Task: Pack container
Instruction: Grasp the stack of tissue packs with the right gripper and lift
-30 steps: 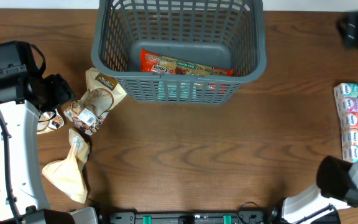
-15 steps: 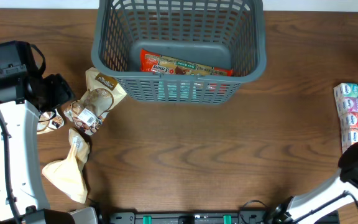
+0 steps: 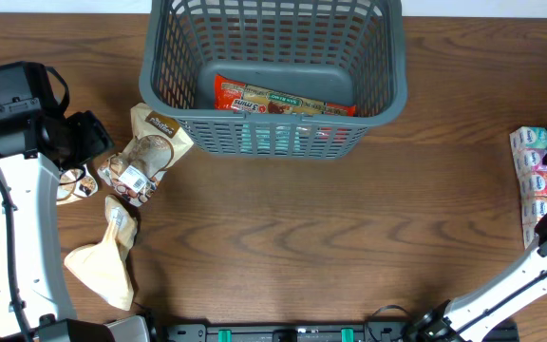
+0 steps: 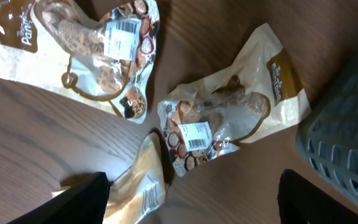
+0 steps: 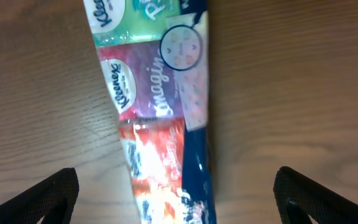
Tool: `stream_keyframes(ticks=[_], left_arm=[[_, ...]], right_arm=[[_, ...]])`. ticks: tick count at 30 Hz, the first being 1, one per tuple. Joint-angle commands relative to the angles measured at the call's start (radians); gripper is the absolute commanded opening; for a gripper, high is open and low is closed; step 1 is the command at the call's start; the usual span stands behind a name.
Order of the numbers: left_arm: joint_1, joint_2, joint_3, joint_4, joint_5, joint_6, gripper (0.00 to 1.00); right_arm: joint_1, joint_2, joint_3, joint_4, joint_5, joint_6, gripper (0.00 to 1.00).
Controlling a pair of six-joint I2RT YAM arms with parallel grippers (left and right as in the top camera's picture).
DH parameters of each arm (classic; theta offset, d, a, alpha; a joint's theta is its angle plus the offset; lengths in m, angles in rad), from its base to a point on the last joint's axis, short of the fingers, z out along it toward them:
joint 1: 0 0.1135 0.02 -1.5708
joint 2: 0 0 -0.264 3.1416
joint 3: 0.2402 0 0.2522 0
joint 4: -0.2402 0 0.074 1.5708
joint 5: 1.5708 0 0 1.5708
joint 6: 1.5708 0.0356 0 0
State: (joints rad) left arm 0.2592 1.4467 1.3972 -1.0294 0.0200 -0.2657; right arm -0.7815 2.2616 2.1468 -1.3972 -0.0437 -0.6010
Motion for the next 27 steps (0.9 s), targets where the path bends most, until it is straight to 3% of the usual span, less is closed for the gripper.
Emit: stream_keyframes(ticks=[1, 20, 27], left_arm=[[0.003, 0.004, -0.004, 0.01, -0.001, -0.009, 0.75], [0.003, 0.003, -0.004, 0.025, -0.001, -0.009, 0.75], [0.003, 0.003, -0.004, 0.02, -0.001, -0.008, 0.75]], right_arm=[[-0.003, 0.065, -0.004, 0.0, -0.049, -0.083, 0.9], [-0.003, 0.229, -0.004, -0.002, -0.131, -0.115, 0.88], [-0.002, 0.229, -0.004, 0.056, 0.07, 0.069, 0.91]])
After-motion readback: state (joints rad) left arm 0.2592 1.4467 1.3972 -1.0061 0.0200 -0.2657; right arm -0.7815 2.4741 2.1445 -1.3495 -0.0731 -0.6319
